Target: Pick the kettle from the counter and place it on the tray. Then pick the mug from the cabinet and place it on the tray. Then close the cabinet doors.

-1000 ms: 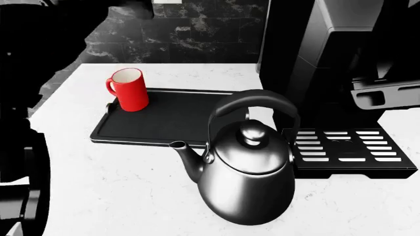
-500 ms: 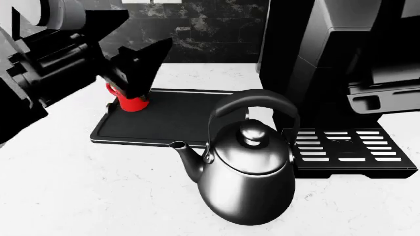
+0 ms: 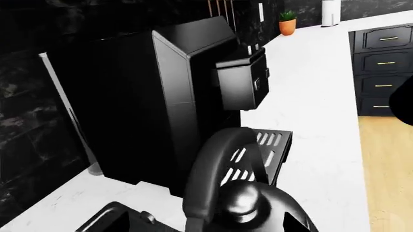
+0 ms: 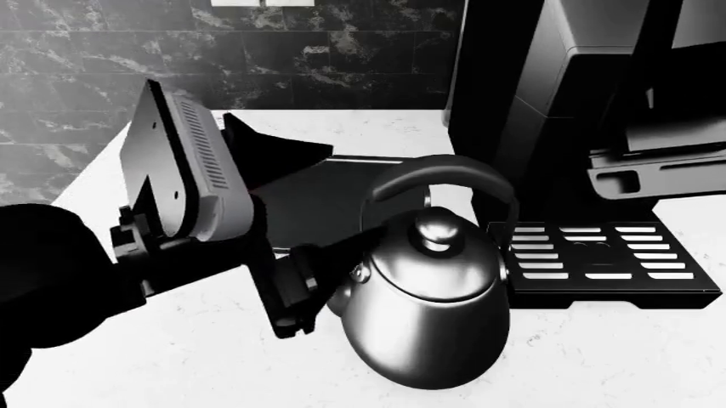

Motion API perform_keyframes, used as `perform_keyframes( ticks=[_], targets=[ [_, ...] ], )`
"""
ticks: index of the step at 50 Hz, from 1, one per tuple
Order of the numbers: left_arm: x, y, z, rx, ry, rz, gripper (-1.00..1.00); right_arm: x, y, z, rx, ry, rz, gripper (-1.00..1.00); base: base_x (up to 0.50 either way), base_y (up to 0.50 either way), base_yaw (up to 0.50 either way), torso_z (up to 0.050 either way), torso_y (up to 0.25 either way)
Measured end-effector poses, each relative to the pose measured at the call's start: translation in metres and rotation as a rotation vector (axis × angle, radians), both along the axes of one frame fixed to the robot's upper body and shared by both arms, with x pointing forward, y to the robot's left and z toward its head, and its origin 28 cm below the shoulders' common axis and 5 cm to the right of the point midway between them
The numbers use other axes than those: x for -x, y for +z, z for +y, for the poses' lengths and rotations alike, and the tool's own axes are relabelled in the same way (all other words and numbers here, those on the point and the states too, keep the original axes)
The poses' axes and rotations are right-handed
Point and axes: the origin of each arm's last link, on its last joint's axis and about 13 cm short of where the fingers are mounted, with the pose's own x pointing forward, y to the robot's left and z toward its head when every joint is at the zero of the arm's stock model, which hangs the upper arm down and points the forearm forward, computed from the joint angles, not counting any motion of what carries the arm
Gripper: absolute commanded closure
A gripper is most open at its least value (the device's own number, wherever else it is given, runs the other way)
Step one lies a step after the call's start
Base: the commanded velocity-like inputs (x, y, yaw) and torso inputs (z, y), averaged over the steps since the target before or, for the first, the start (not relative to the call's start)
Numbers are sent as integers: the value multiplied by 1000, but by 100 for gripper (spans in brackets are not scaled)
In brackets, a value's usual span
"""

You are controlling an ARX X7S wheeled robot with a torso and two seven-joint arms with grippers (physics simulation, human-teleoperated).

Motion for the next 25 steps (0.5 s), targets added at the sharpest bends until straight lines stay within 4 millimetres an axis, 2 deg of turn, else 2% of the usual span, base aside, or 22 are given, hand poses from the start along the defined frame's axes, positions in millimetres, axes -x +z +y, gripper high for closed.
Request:
perform_keyframes(
  ticks=[9, 25],
  targets=[
    [-3, -2, -12, -10, -43, 9, -100, -1, -2, -1, -2, -2, 7, -100, 0, 0, 0, 0, 0],
    [-23, 4, -33, -8, -60, 16, -100, -3, -6, -3, -9, -7, 16, -100, 0, 0, 0, 0, 0]
  ],
)
